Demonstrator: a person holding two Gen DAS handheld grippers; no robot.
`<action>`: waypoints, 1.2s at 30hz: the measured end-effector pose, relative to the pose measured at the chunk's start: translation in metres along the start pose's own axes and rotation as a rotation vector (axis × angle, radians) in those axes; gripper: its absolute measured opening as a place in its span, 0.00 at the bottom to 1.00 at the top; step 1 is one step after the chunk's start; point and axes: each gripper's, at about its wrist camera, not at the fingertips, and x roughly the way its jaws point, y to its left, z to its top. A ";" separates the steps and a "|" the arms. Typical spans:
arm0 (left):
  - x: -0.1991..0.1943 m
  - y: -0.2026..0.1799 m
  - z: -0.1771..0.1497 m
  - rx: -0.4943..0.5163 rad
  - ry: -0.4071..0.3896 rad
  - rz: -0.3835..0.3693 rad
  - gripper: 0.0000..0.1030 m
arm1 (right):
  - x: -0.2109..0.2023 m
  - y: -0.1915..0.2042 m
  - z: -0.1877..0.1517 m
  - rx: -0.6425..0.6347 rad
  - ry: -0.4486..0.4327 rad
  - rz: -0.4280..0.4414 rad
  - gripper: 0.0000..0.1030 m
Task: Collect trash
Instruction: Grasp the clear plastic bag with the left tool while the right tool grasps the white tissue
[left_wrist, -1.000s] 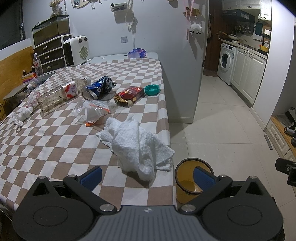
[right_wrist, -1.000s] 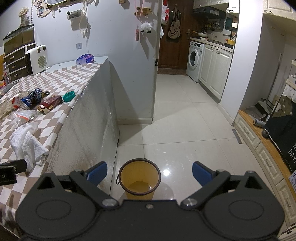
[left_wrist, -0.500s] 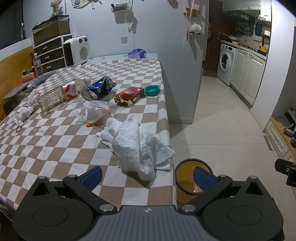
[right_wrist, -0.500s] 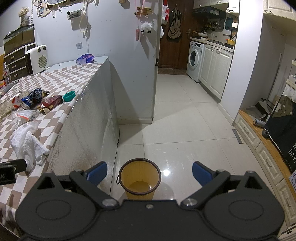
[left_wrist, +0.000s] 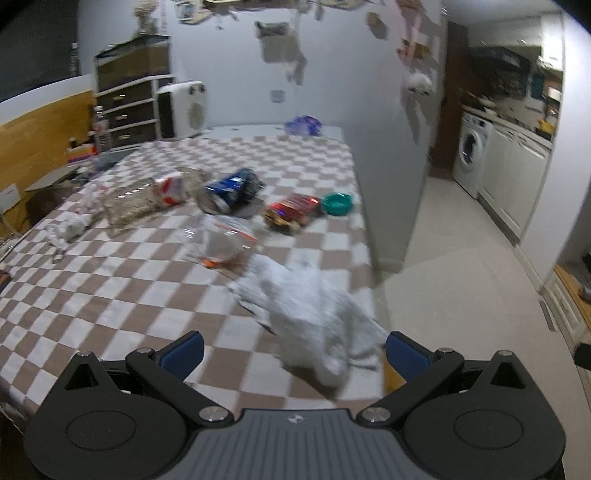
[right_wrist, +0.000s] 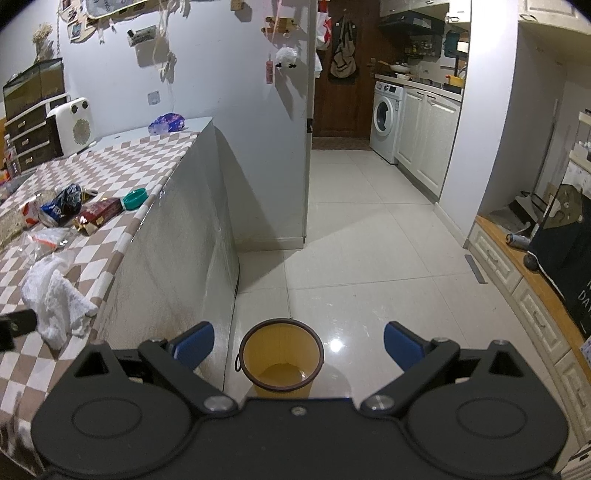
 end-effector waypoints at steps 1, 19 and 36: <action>0.000 0.005 0.002 -0.012 -0.009 0.009 1.00 | 0.000 -0.002 0.000 0.007 -0.003 0.001 0.96; 0.017 0.100 0.008 -0.198 -0.107 0.120 1.00 | 0.026 0.046 0.025 -0.088 -0.125 0.166 1.00; 0.043 0.155 0.024 -0.286 -0.046 0.037 1.00 | 0.064 0.172 0.023 -0.265 -0.284 0.629 1.00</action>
